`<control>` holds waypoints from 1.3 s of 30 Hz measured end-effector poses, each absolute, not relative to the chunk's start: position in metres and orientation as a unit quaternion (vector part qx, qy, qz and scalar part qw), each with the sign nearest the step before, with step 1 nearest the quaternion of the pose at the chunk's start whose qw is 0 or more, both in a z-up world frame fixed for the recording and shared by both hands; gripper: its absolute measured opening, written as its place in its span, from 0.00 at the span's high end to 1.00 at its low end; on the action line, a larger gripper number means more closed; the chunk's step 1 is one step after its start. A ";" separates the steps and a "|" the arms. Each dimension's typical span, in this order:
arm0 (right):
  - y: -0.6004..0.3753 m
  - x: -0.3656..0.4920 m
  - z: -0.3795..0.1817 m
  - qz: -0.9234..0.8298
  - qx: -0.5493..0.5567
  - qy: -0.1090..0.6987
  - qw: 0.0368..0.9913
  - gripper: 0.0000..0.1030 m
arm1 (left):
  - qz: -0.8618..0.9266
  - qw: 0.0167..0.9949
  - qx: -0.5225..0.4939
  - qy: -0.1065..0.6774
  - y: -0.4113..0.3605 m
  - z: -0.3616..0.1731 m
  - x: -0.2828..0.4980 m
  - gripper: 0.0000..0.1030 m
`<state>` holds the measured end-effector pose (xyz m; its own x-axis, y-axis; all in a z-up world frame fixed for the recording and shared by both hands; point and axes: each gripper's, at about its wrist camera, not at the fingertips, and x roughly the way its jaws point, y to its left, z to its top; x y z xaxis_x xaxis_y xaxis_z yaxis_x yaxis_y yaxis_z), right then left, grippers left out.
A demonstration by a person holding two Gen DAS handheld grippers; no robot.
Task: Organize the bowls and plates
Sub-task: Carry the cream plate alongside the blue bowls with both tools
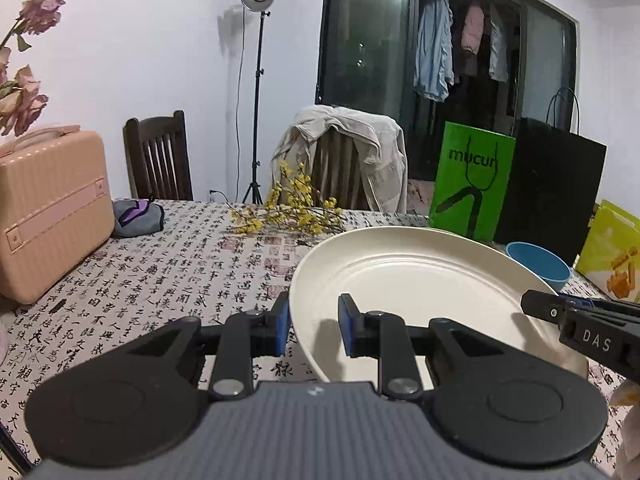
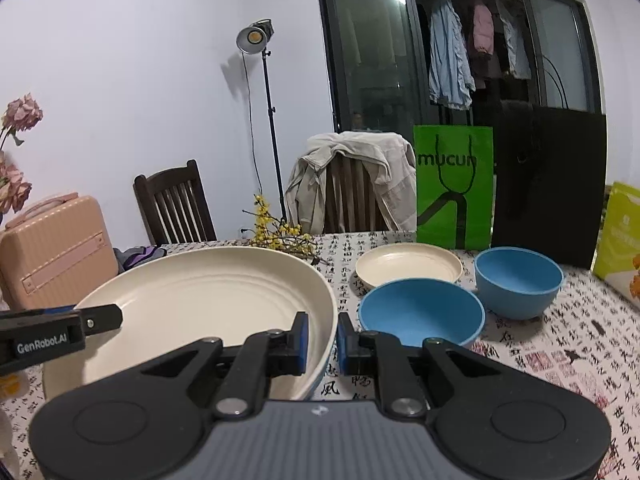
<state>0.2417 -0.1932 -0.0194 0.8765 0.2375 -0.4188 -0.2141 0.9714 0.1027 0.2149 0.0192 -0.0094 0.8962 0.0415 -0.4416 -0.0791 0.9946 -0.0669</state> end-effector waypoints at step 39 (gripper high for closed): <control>-0.269 0.250 -0.027 0.139 0.006 0.298 0.945 0.86 | 0.022 0.953 -0.091 0.289 -0.041 -0.033 0.216 0.77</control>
<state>0.2503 -0.2691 -0.0272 0.7843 0.2659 -0.5605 -0.2590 0.9613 0.0937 0.2156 -0.0409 -0.0334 0.8319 -0.0113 -0.5549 -0.0941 0.9824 -0.1611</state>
